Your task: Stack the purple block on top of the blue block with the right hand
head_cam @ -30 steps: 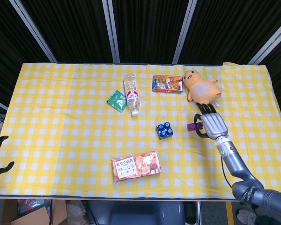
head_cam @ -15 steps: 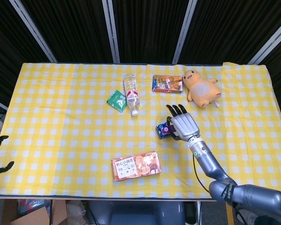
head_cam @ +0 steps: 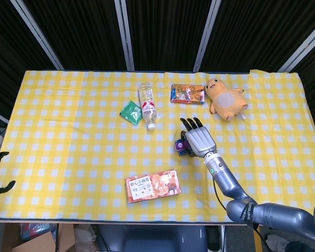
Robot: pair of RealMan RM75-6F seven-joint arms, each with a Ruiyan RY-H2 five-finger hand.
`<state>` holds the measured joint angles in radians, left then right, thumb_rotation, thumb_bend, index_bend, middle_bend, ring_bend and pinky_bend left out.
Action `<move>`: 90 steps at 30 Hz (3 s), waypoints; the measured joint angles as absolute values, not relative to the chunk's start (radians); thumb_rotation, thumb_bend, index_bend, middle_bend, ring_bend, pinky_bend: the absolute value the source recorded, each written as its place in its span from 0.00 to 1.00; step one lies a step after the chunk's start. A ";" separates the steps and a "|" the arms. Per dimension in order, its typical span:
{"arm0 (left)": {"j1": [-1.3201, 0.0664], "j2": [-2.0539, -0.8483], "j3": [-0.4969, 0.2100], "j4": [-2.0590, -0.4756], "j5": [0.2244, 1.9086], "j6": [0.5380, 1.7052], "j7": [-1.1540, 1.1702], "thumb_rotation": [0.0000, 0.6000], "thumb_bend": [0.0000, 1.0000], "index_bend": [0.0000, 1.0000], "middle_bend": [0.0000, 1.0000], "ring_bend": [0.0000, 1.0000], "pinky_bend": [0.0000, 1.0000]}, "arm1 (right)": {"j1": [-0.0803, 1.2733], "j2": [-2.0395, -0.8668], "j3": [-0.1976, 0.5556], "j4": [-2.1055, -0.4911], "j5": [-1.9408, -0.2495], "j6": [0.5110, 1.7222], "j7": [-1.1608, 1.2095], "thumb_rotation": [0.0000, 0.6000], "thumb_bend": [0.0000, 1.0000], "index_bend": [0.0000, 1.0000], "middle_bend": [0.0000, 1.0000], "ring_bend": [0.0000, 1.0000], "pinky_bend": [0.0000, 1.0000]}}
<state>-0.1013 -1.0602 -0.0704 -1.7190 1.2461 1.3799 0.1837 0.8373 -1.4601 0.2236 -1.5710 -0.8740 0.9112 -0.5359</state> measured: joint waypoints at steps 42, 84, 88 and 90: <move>-0.110 -1.076 -0.072 -1.721 1.229 1.377 0.228 1.00 0.24 0.19 0.00 0.00 0.10 | 0.808 -1.512 0.167 -1.413 -0.992 0.865 -0.334 1.00 0.44 0.51 0.00 0.00 0.00; -0.108 -1.072 -0.072 -1.722 1.230 1.380 0.222 1.00 0.24 0.19 0.00 0.00 0.10 | 0.773 -1.484 0.176 -1.459 -1.115 0.908 -0.223 1.00 0.44 0.04 0.00 0.00 0.00; -0.106 -1.071 -0.075 -1.719 1.225 1.383 0.218 1.00 0.24 0.19 0.00 0.00 0.10 | 0.760 -1.437 0.179 -1.514 -1.123 0.930 -0.229 1.00 0.43 0.04 0.00 0.00 0.00; -0.105 -1.070 -0.077 -1.718 1.221 1.383 0.215 1.00 0.24 0.19 0.00 0.00 0.10 | 0.750 -1.405 0.177 -1.552 -1.125 0.944 -0.241 1.00 0.40 0.04 0.00 0.00 0.00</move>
